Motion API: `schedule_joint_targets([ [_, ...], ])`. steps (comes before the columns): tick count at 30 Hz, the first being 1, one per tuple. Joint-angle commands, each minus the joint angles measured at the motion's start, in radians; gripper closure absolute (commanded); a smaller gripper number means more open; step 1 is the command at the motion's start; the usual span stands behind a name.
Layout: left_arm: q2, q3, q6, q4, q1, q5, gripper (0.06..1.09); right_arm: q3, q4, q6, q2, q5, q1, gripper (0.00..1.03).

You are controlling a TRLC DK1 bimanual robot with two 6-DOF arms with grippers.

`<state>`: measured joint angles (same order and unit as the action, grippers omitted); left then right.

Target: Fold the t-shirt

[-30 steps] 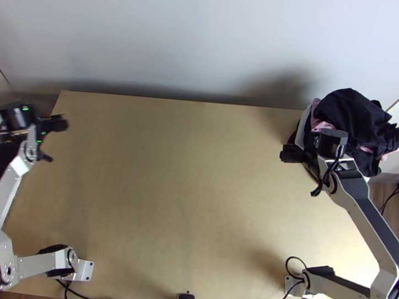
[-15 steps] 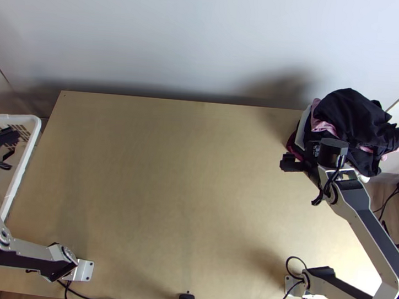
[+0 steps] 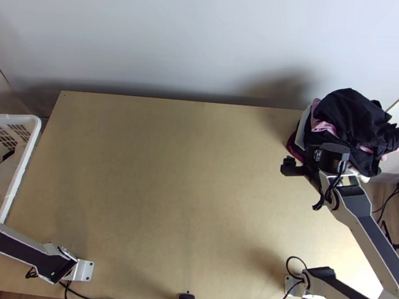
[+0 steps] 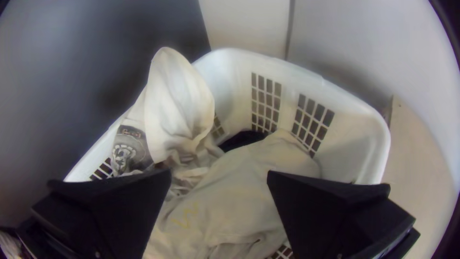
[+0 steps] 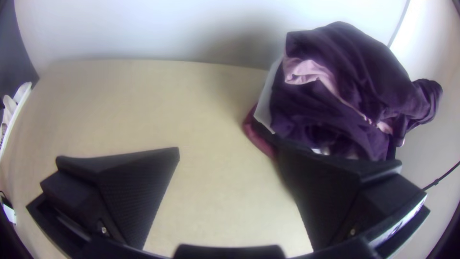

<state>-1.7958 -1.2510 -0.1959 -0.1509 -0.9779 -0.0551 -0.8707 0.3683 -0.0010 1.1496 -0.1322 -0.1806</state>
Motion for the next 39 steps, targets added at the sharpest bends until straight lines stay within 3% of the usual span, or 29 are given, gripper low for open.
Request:
schedule_joint_targets([
  [1, -0.154, -0.090, -0.022, 0.001, -0.062, 0.001, 0.11, 0.013, 0.000, -0.001, -0.024, -0.001, -0.002, 0.06],
  [16, -0.502, -0.349, -0.068, -0.026, -0.160, -0.012, 0.11, 0.032, 0.011, -0.014, -0.099, -0.001, -0.022, 0.06],
  [39, -0.654, -0.485, -0.175, 0.001, -0.289, -0.106, 0.11, 0.067, 0.026, -0.027, -0.140, -0.003, -0.028, 0.06],
])
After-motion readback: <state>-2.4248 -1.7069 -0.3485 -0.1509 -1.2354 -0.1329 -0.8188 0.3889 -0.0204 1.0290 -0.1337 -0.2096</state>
